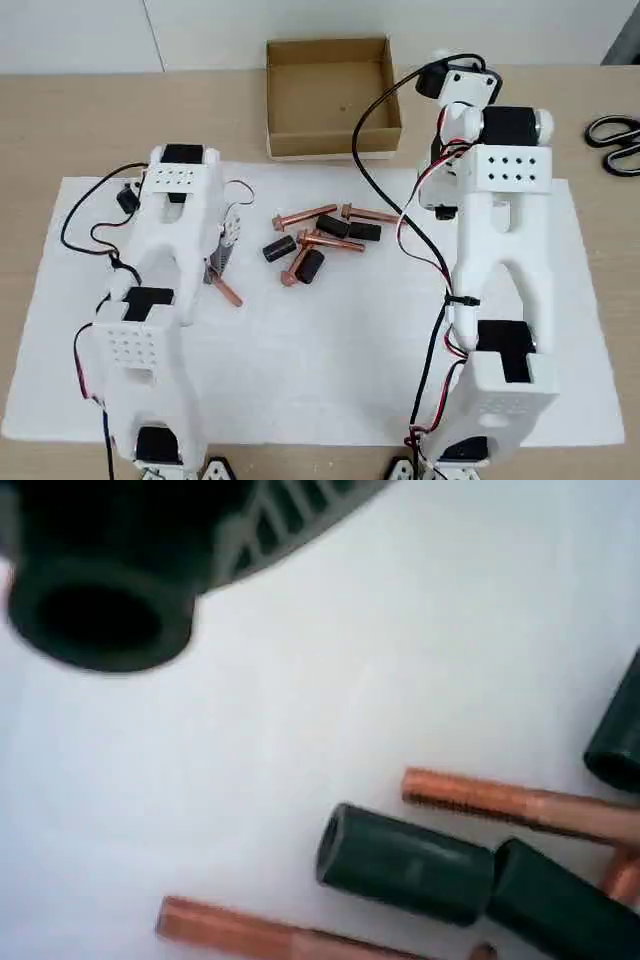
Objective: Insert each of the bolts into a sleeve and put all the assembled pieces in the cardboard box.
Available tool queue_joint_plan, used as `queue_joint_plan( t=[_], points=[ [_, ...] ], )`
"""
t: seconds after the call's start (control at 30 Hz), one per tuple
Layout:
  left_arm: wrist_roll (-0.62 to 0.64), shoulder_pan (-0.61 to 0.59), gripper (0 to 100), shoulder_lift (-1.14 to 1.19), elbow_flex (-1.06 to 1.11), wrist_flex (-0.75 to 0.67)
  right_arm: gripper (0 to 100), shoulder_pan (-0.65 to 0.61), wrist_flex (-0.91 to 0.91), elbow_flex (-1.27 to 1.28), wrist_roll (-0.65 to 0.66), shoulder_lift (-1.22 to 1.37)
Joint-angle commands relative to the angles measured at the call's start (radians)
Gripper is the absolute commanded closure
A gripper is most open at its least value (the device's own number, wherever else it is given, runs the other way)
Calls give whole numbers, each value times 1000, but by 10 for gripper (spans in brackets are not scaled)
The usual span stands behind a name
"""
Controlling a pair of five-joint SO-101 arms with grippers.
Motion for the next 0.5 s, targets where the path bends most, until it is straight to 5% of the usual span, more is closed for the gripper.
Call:
queue_joint_plan(
  t=[0.0,0.47],
  points=[
    [-100,71,994,-12,-15,34,995,-2,7,-5,9,-44],
    [-821,29,994,-12,-116,34,995,2,7,-3,11,-44]
  ],
)
